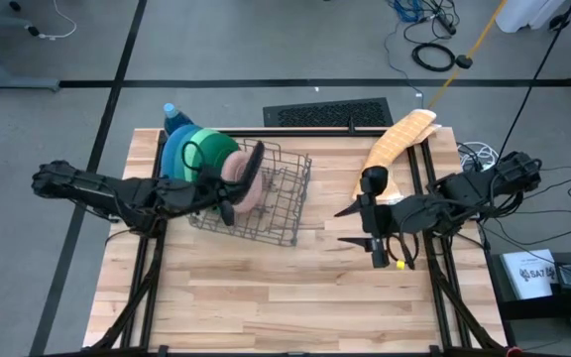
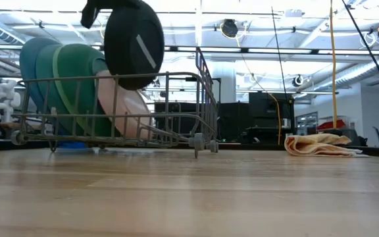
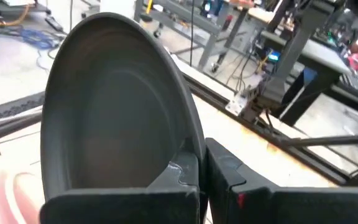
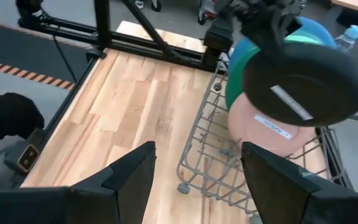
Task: Sort dishes
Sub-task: Put the black plate into the dish rack, then adjust the dishwasher to the center of the table
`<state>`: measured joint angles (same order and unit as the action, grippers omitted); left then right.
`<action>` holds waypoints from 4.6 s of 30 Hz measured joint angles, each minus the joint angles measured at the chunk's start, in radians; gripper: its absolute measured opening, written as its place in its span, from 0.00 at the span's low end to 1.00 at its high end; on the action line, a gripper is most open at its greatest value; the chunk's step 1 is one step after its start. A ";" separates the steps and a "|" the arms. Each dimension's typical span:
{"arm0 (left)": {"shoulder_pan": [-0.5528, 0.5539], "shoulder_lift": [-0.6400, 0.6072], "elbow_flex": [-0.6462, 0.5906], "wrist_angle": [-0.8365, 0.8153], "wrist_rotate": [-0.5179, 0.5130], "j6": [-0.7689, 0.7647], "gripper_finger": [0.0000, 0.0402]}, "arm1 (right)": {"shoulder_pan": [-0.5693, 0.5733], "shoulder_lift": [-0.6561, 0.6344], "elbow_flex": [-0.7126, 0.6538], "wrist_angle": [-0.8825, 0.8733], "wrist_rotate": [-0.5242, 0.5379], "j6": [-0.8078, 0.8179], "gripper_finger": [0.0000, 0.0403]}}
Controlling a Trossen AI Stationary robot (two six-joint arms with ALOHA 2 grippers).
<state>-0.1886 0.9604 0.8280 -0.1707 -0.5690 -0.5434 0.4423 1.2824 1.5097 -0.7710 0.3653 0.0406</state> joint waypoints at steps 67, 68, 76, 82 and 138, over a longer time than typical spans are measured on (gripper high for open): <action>0.064 0.209 -0.187 0.358 -0.040 -0.271 0.03 | 0.093 0.037 0.000 0.005 0.000 -0.026 0.57; 0.064 0.209 -0.187 0.357 -0.043 -0.269 0.04 | 0.093 0.037 0.000 0.005 0.000 -0.026 0.57; 0.065 0.212 -0.193 0.332 -0.045 -0.233 0.19 | 0.093 0.037 0.000 0.012 0.000 -0.026 0.57; 0.066 0.212 -0.193 0.358 -0.046 -0.221 0.34 | 0.093 0.037 0.000 0.012 0.000 -0.026 0.57; -0.092 0.050 0.022 0.471 -0.101 0.539 0.41 | 0.016 0.245 -0.037 0.228 0.162 -0.126 0.51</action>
<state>-0.2805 1.0105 0.8505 0.2999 -0.6696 -0.0045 0.4579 1.5272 1.4723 -0.5429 0.5277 -0.0849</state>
